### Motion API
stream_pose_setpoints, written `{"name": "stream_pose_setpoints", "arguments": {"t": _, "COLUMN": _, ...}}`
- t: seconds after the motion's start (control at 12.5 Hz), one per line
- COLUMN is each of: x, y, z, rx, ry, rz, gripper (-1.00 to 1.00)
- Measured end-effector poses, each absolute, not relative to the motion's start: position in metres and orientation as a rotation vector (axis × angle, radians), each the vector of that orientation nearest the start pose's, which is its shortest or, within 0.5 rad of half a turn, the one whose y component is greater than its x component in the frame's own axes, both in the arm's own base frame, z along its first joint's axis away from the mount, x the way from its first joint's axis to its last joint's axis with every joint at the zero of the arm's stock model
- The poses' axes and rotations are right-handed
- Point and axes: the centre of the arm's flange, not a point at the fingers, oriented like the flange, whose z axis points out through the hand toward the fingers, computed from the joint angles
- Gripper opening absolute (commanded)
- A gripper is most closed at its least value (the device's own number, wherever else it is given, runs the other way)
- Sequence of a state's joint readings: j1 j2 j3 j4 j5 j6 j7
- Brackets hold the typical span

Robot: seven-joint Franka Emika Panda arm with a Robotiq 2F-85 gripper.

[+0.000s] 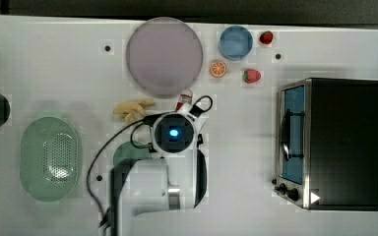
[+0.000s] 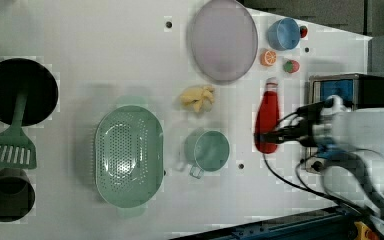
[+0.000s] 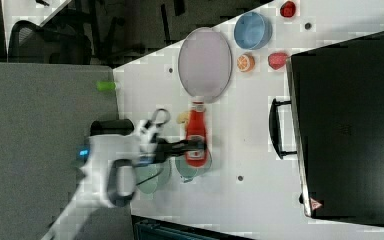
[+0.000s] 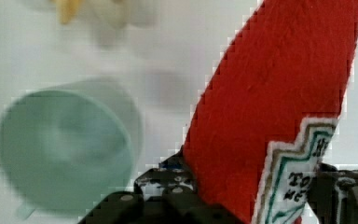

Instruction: Pick Ketchup from the table and place it in strainer.

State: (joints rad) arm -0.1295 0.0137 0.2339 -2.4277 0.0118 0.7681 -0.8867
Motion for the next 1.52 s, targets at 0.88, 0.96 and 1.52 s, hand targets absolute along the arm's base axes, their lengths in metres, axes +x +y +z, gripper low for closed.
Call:
{"name": "stream_pose_setpoints", "arguments": {"t": 0.88, "x": 0.420, "y": 0.305, "z": 0.409, "rx": -3.065, "ry": -0.163, "rz": 0.045, "gripper": 0.29}}
{"name": "stream_pose_setpoints", "arguments": {"t": 0.96, "x": 0.409, "y": 0.329, "z": 0.390, "rx": -3.048, "ry": -0.149, "rz": 0.082, "gripper": 0.29}}
{"name": "stream_pose_setpoints", "arguments": {"t": 1.52, "x": 0.378, "y": 0.407, "z": 0.315, "rx": -2.944, "ry": -0.049, "rz": 0.111, "gripper": 0.37}}
